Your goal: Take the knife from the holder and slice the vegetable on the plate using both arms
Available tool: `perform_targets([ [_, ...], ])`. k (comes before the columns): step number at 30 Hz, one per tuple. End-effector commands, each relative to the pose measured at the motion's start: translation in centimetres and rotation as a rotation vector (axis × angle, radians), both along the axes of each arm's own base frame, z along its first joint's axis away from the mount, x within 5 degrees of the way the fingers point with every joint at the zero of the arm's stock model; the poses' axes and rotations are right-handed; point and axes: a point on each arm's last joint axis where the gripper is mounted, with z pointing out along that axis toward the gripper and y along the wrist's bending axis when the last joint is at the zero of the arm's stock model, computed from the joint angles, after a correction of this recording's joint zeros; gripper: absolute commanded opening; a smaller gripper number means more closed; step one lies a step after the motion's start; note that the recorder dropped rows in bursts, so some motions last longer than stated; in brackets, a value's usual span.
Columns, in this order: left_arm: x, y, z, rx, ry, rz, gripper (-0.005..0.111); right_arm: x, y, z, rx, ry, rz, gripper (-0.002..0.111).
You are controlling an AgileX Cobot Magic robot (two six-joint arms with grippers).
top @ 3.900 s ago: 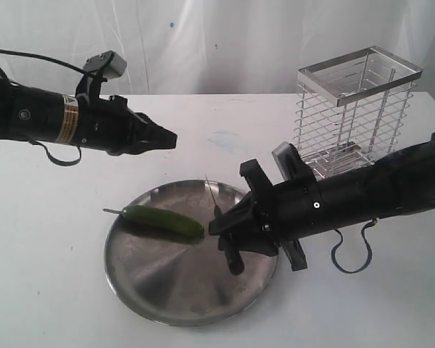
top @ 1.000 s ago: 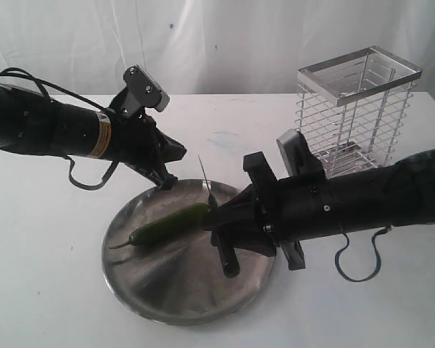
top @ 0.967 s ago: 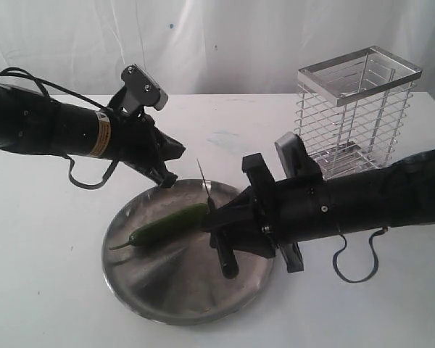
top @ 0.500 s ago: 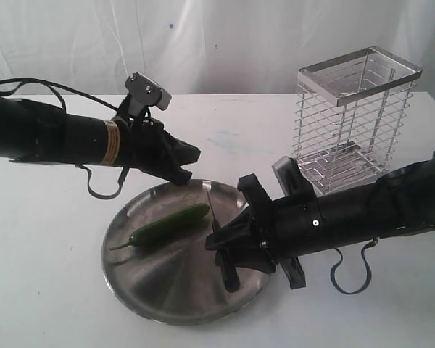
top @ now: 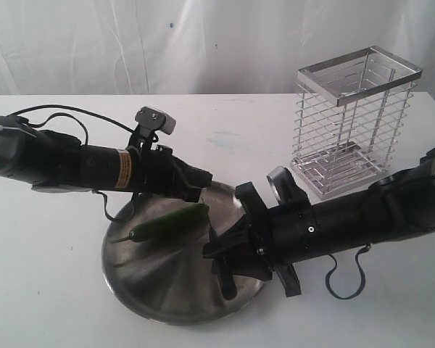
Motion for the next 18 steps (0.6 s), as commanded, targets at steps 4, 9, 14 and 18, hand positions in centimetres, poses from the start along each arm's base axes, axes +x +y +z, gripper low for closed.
perform_targets([
  [4, 0.1, -0.1, 0.2, -0.003, -0.007, 0.003, 0.000, 0.2, -0.1, 0.1, 0.023, -0.012, -0.004, 0.000],
  [9, 0.2, -0.1, 0.0, -0.013, 0.001, 0.014, 0.000, 0.2, -0.1, 0.1, 0.023, -0.020, -0.001, 0.000],
  [14, 0.6, -0.2, -1.5, -0.011, 0.031, 0.011, 0.000, 0.2, -0.1, 0.1, 0.023, -0.022, 0.002, 0.000],
  [18, 1.0, -0.4, -2.0, -0.003, 0.032, 0.001, 0.000, 0.2, -0.1, 0.1, 0.023, -0.024, 0.003, 0.000],
])
